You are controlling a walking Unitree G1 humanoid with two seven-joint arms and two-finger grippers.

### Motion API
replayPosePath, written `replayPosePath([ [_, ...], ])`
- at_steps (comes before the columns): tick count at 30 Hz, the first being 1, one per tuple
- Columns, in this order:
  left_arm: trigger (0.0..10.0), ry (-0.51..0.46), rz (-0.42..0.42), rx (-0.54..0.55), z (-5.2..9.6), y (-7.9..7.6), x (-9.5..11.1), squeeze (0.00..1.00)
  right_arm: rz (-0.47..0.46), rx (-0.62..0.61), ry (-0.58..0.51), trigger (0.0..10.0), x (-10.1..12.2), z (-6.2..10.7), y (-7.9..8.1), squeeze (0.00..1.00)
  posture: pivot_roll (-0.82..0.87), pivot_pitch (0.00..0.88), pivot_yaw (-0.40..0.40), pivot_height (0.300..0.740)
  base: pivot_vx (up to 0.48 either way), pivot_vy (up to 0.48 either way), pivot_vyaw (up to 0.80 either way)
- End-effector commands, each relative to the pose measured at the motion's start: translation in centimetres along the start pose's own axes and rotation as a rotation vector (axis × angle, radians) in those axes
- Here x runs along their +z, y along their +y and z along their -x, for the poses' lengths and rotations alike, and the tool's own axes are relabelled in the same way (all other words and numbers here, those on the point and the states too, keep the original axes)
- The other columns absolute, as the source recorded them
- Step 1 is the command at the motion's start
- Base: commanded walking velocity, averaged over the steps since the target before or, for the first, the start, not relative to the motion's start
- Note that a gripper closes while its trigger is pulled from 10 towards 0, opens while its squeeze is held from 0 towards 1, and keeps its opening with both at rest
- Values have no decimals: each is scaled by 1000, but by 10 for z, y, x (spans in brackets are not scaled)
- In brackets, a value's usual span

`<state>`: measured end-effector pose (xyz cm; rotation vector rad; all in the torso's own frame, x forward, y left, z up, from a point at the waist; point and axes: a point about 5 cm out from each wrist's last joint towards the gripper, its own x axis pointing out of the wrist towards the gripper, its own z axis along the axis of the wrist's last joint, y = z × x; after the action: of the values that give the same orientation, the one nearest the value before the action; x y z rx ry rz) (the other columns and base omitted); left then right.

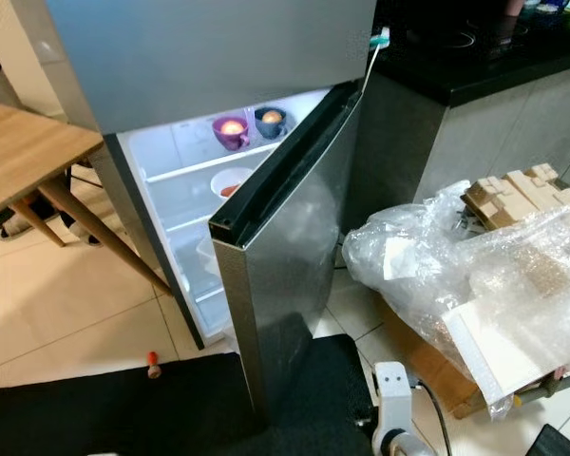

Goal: Restocking fridge

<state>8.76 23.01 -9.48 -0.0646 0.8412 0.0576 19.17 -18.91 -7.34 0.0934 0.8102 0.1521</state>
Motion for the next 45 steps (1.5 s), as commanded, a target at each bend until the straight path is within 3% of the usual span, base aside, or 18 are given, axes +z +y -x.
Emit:
replayPosePath([
  [1,10000,19,13,12,4,2,-6,0,7,16,-16,10000,7,-3,5,0,-52,63,-45,713,0,0,631],
  [15,10000,-5,20,7,2,0,-2,0,20,-11,-27,10000,17,-7,5,0,-33,95,-43,713,0,0,400],
  [29,10000,-76,185,63,7,1,-6,0,5,-23,-33,10000,21,-12,16,0,-36,77,-46,713,0,0,0],
  [30,10000,-138,170,48,-3,-3,13,0,6,-24,-35,10000,22,-12,16,0,-40,74,-47,713,0,0,0],
  [32,10000,-299,130,11,-29,-18,73,0,7,-29,-41,10000,25,-13,15,0,-45,70,-48,713,0,-276,0],
  [33,10000,-299,130,11,-29,-18,73,0,7,-29,-41,10000,25,-13,15,0,-45,70,-48,713,0,-311,0],
  [35,10000,-348,122,-1,-36,-25,96,0,7,-34,-47,10000,27,-13,14,0,-54,69,-43,713,0,-396,0],
  [45,10000,-316,127,-3,-37,-24,91,0,-2,-54,-53,10000,26,-11,10,0,-57,69,-34,713,0,-278,0],
])
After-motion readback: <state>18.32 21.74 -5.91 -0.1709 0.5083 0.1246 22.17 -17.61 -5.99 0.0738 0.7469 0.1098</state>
